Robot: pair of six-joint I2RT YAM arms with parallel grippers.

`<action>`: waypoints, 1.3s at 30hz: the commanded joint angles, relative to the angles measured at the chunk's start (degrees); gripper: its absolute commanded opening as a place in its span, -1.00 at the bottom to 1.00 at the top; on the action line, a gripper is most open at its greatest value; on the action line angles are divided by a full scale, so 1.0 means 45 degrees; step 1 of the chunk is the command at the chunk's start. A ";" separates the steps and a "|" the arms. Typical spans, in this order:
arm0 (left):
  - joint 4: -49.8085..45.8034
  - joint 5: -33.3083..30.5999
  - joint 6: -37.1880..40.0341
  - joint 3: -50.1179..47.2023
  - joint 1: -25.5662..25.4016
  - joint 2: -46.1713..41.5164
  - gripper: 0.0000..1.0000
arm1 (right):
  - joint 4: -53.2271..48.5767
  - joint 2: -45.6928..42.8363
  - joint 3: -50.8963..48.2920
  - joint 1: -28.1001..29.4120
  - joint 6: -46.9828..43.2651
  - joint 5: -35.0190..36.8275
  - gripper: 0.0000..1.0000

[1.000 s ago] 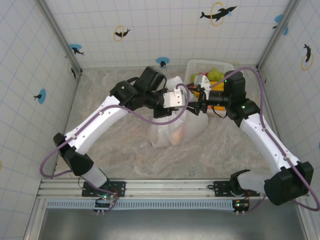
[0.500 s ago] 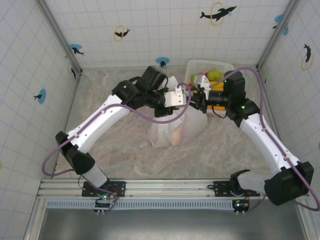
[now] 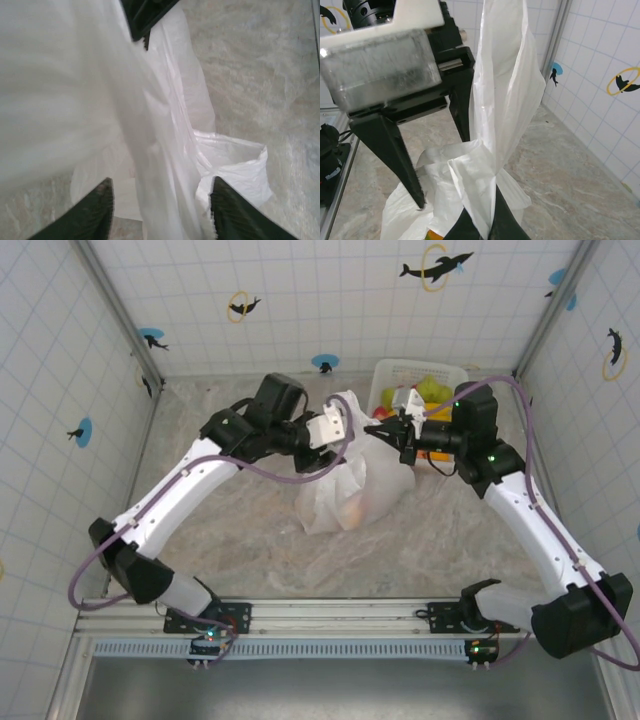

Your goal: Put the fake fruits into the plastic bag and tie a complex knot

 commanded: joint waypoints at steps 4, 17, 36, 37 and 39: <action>0.4998 0.2595 -0.2293 -0.2863 0.0632 -0.1968 0.49 | 0.0807 -0.0328 -0.0102 0.0018 0.0318 0.0052 -1.00; 0.9825 0.2845 -0.4911 -0.4045 0.0623 -0.0989 0.63 | 0.1344 -0.0554 -0.0509 0.0064 0.0712 0.0064 -1.00; 0.9779 0.0626 -0.3909 -0.4819 -0.0006 -0.0455 0.45 | 0.2130 -0.0594 -0.0844 0.0068 0.1612 0.0172 -1.00; 0.9779 0.0411 -0.3804 -0.4846 -0.0050 -0.0455 0.37 | 0.2133 -0.0596 -0.0865 0.0065 0.1617 0.0155 -1.00; 0.9690 0.0100 -0.3649 -0.4835 -0.0080 -0.0455 0.18 | 0.2114 -0.0587 -0.0883 0.0076 0.1652 0.0169 -1.00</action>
